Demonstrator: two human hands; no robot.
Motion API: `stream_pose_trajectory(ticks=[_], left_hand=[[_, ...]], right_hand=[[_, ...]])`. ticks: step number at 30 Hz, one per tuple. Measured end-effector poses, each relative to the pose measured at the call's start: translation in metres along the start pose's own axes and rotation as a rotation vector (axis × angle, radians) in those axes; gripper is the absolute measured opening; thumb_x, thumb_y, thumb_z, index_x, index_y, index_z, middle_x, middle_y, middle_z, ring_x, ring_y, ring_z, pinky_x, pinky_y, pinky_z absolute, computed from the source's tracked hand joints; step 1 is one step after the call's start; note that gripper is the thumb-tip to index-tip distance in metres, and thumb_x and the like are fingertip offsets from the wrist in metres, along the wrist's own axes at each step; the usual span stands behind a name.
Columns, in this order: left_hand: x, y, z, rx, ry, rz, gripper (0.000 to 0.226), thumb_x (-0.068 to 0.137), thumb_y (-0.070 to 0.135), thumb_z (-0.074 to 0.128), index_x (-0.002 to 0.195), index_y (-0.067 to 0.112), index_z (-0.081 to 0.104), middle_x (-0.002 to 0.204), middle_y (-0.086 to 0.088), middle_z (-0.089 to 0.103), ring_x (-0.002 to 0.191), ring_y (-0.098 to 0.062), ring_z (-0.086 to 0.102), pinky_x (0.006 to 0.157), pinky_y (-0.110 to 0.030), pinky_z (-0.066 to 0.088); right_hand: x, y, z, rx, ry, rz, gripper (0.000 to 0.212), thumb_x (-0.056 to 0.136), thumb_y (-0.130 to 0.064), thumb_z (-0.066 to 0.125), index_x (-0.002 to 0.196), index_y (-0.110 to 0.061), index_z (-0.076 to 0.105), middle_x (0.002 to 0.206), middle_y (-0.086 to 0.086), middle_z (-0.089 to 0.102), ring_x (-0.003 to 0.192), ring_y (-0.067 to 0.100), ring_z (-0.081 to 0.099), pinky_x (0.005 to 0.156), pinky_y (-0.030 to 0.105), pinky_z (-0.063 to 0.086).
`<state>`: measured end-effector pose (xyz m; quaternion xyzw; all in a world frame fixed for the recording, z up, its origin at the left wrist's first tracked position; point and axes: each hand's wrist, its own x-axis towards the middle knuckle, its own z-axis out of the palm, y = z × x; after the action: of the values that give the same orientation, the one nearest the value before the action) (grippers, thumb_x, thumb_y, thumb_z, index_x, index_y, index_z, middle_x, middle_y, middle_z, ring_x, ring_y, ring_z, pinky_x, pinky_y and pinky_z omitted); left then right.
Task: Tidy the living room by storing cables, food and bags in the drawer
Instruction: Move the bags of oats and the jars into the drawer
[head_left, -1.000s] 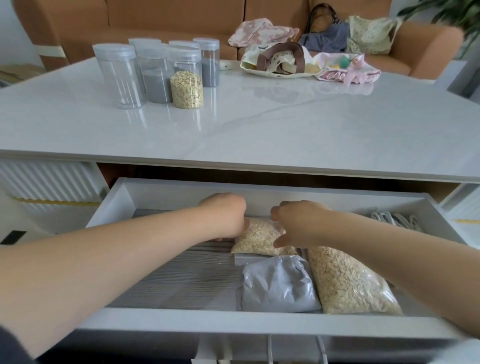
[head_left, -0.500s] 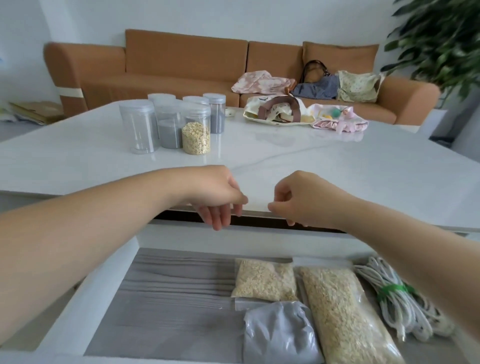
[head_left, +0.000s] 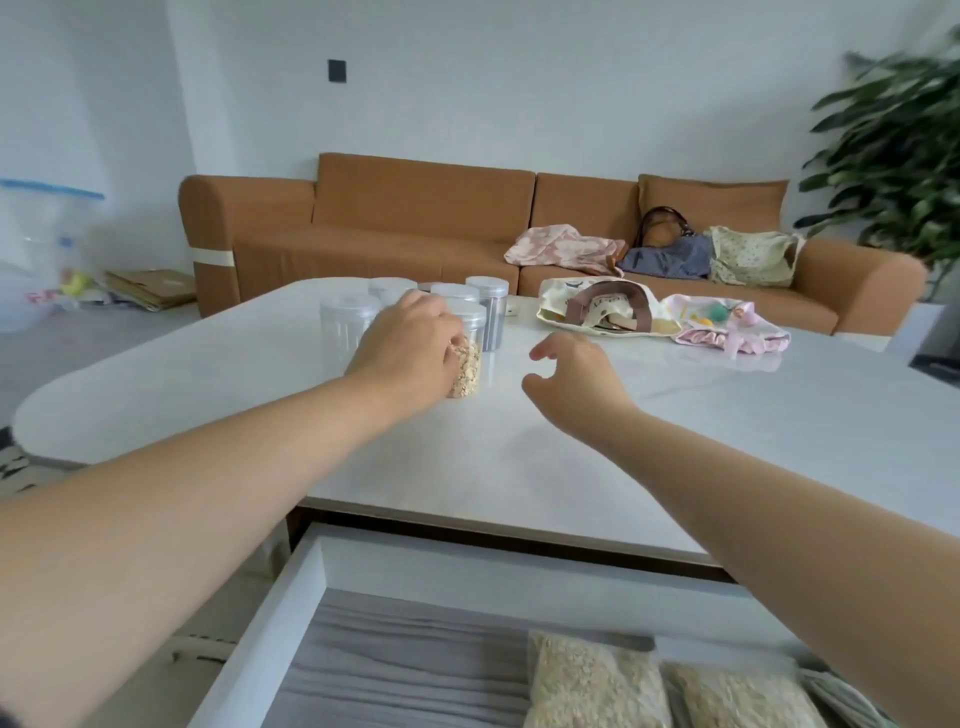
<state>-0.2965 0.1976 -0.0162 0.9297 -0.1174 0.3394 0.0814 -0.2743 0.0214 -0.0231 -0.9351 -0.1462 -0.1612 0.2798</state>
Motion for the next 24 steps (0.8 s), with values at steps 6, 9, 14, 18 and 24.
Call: stream_pose_trajectory(ticks=[6, 9, 14, 18, 24], left_hand=[[0.034, -0.058, 0.014, 0.161, 0.098, -0.124, 0.044, 0.081, 0.006, 0.055, 0.126, 0.006, 0.057, 0.139, -0.02, 0.043, 0.134, -0.038, 0.032, 0.106, -0.049, 0.027], [0.054, -0.08, 0.018, 0.169, -0.042, -0.306, 0.044, 0.096, 0.021, 0.039, 0.14, 0.018, 0.043, 0.153, -0.01, 0.024, 0.142, -0.028, 0.013, 0.114, -0.047, 0.016], [0.087, -0.1, 0.015, 0.066, -0.293, -0.462, 0.047, 0.101, 0.037, 0.028, 0.147, 0.028, 0.031, 0.158, 0.0, 0.019, 0.144, -0.026, 0.009, 0.116, -0.049, 0.013], [0.104, -0.106, 0.016, 0.05, -0.466, -0.416, 0.056, 0.098, 0.041, 0.037, 0.15, 0.029, 0.022, 0.157, 0.0, 0.024, 0.144, -0.028, 0.018, 0.115, -0.046, 0.018], [0.119, -0.101, 0.015, 0.049, -0.707, -0.342, 0.047, 0.103, 0.03, 0.025, 0.147, 0.013, 0.032, 0.153, -0.008, 0.031, 0.138, -0.026, 0.03, 0.109, -0.031, 0.025]], right_hand=[[0.05, -0.026, 0.021, 0.02, 0.046, -0.026, 0.045, 0.089, -0.013, 0.047, 0.133, -0.011, 0.041, 0.135, 0.009, 0.039, 0.126, 0.025, 0.032, 0.097, 0.031, 0.032], [0.071, -0.037, 0.031, 0.096, 0.065, -0.041, 0.042, 0.092, -0.017, 0.043, 0.133, -0.011, 0.04, 0.135, 0.009, 0.039, 0.125, 0.024, 0.034, 0.097, 0.031, 0.031], [0.096, -0.048, 0.046, 0.106, 0.008, -0.146, 0.047, 0.09, -0.039, 0.052, 0.132, -0.02, 0.045, 0.137, 0.002, 0.037, 0.127, 0.019, 0.034, 0.092, 0.027, 0.032], [0.105, -0.048, 0.051, -0.119, -0.147, -0.137, 0.057, 0.087, -0.049, 0.054, 0.136, -0.022, 0.041, 0.135, 0.0, 0.038, 0.106, 0.021, 0.053, 0.08, 0.032, 0.046], [0.119, -0.028, 0.045, -0.321, -0.046, -0.043, 0.047, 0.086, -0.033, 0.047, 0.13, -0.018, 0.042, 0.128, 0.005, 0.045, 0.116, 0.027, 0.044, 0.086, 0.036, 0.04]])
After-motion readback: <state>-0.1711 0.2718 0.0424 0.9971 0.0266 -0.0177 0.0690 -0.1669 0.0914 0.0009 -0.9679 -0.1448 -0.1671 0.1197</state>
